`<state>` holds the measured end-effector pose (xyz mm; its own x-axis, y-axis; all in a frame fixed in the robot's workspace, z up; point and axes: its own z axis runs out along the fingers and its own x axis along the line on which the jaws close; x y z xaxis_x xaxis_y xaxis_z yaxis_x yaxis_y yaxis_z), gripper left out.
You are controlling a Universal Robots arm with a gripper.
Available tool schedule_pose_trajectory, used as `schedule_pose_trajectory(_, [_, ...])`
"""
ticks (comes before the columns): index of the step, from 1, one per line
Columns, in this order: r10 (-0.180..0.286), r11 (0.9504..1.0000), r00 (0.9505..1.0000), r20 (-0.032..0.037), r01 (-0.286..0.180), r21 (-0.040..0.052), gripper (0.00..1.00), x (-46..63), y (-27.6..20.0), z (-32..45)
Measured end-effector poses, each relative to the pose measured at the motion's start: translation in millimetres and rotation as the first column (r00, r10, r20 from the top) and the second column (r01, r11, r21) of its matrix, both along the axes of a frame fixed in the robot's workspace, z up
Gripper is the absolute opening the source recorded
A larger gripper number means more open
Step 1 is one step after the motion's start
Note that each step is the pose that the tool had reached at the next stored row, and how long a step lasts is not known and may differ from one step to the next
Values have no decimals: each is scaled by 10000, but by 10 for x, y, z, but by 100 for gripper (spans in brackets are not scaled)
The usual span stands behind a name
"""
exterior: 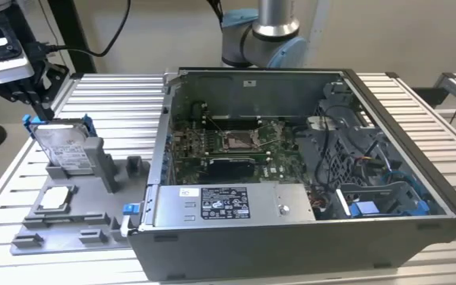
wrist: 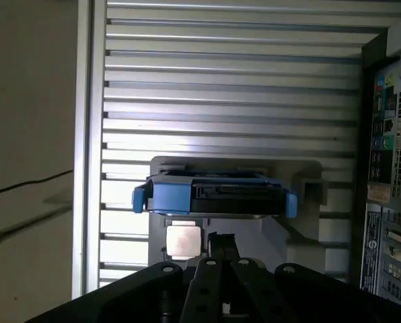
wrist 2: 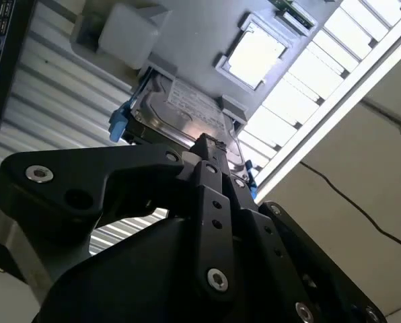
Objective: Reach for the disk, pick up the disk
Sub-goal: 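Reach for the disk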
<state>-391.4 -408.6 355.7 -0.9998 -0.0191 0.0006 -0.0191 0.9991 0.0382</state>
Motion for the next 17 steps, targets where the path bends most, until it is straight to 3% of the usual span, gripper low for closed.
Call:
schedule_pose_trajectory(2, [-1,10000,10000,-1,1,0,0,0,35,0])
schedule_pose_trajectory(5, [0,10000,10000,0,0,-8,0,-5,157,0])
schedule_pose_trajectory(7, [-1,10000,10000,2,1,-9,0,-33,203,0])
schedule_pose_trajectory(14, [3,10000,10000,7,-3,-10,0,-266,214,0])
schedule_pose_trajectory(17, [3,10000,10000,9,-3,-11,0,-294,213,0])
